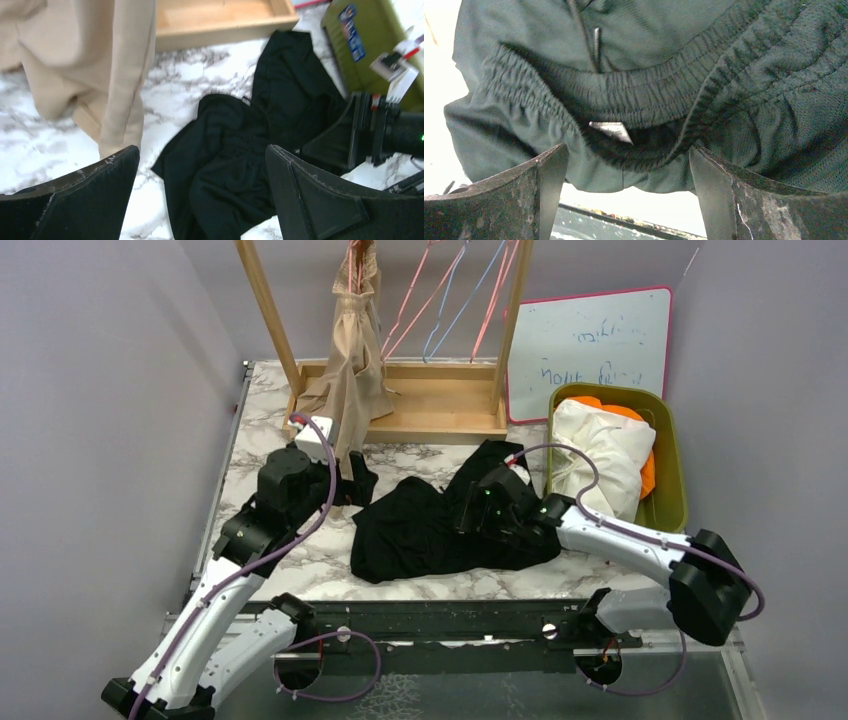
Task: Remove the shorts from the hanger
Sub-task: Pick up the shorts at the center of the board.
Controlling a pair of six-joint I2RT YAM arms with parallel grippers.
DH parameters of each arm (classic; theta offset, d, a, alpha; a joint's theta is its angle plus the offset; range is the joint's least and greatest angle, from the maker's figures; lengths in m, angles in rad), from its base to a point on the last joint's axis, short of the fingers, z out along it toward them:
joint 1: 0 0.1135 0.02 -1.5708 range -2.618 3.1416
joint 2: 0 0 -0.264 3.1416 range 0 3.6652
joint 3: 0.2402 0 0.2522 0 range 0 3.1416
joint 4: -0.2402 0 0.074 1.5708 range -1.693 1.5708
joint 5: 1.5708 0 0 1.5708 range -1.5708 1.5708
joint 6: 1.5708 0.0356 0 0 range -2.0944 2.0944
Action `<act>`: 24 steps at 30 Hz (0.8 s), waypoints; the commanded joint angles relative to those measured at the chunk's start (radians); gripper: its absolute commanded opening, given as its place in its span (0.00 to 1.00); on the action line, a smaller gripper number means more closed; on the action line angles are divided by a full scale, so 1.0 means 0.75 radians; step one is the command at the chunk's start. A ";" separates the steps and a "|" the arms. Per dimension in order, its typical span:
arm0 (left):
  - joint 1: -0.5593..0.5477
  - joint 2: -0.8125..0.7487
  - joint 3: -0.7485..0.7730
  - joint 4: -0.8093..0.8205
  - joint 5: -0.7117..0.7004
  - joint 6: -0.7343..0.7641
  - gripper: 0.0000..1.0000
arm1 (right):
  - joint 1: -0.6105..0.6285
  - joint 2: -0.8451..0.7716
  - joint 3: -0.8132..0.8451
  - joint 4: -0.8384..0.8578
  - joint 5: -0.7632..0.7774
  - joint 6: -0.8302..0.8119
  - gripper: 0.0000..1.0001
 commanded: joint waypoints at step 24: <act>0.008 -0.201 -0.418 0.179 -0.215 -0.090 0.99 | 0.237 1.073 0.390 -0.342 0.438 0.530 0.63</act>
